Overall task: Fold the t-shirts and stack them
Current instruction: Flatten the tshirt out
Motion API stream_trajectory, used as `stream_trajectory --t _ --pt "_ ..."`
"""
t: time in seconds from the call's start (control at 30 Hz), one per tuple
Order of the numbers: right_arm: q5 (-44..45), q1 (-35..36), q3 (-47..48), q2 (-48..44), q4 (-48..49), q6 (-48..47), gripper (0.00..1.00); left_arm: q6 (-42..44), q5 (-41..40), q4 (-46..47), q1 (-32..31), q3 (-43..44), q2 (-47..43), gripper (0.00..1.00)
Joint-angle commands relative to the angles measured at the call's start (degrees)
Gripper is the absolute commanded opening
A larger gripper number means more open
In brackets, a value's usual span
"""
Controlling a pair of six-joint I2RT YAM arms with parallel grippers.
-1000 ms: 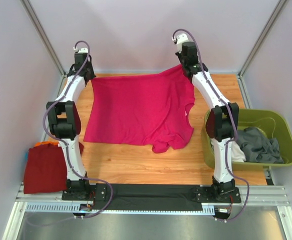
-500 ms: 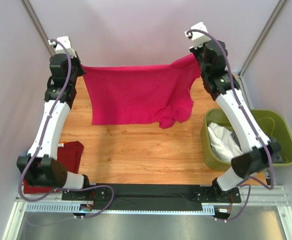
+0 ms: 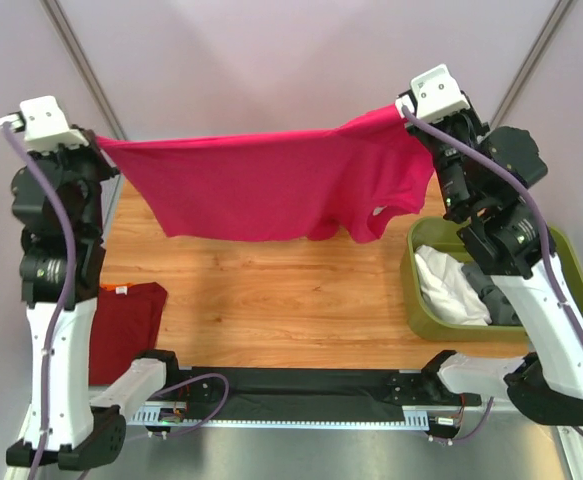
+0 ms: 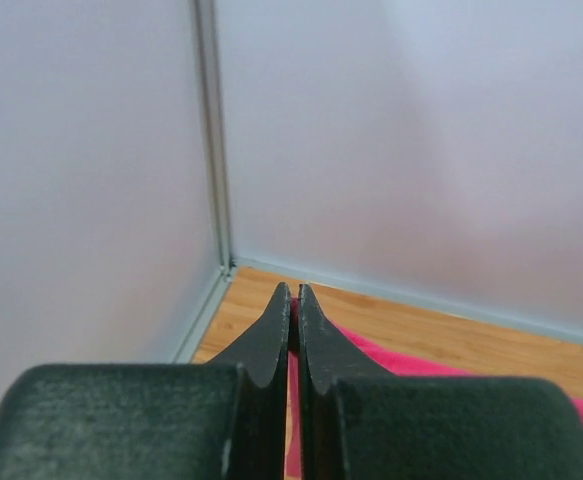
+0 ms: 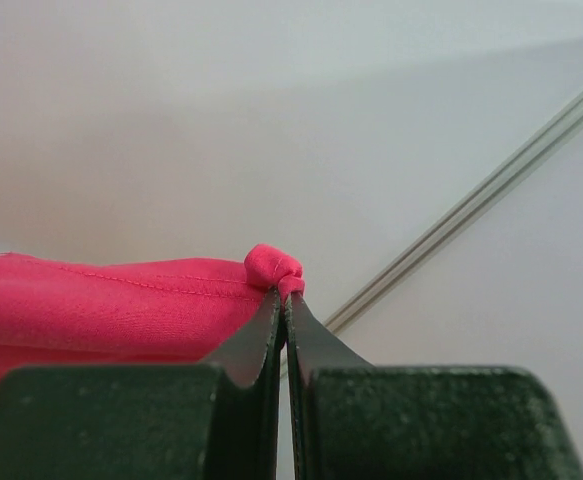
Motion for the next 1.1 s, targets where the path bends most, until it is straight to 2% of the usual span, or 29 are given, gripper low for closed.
stream_trajectory --t 0.0,0.1,0.2,0.3,0.4,0.53,0.63,0.7,0.73,0.8,0.87,0.93,1.07 --pt "7.76 4.97 5.33 -2.10 -1.52 -7.69 0.00 4.70 -7.25 -6.44 0.41 5.88 -3.55 0.00" --pt "11.88 10.77 9.55 -3.07 -3.90 -11.20 0.00 7.42 -11.03 -12.59 0.32 14.12 -3.91 0.00" --pt "19.60 16.31 10.35 -3.16 -0.75 -20.86 0.00 7.78 -14.98 -19.19 0.32 19.68 -3.30 0.00" --pt "22.27 19.21 9.83 -4.38 2.42 -26.41 0.00 7.87 -16.75 -24.46 0.32 24.96 -2.68 0.00" --pt "21.49 20.10 12.27 -5.53 -0.80 -23.02 0.00 8.92 -18.33 -25.80 0.41 25.33 -2.24 0.00" --pt "20.95 19.75 10.01 -5.53 -6.18 -18.52 0.01 7.35 -19.22 -27.80 0.41 21.90 2.32 0.00" --pt "16.92 15.55 7.98 -3.53 -12.82 -10.18 0.00 6.90 -18.86 -25.55 0.41 16.64 5.49 0.00" --pt "11.85 8.79 6.40 -1.85 -16.80 -5.18 0.00 7.25 -19.21 -23.26 0.41 11.21 7.42 0.00" --pt "9.72 4.41 2.48 -1.14 -18.12 -2.11 0.00 7.17 -19.47 -20.90 0.41 9.43 8.12 0.00" --pt "3.25 0.34 -2.72 -1.14 -14.81 0.64 0.00 6.03 -19.39 -18.34 0.41 5.31 10.66 0.00" --pt "-1.09 -5.79 -6.69 1.57 -13.92 6.34 0.00 5.41 -19.39 -16.66 0.41 3.01 12.78 0.00" --pt "-4.88 -8.98 -10.10 5.87 -11.30 9.08 0.00 2.26 -19.12 -13.50 0.32 0.02 16.29 0.00" --pt "-5.85 -9.61 -14.69 14.14 -2.77 9.70 0.00 0.49 -21.14 -6.30 0.24 -4.55 23.93 0.00"
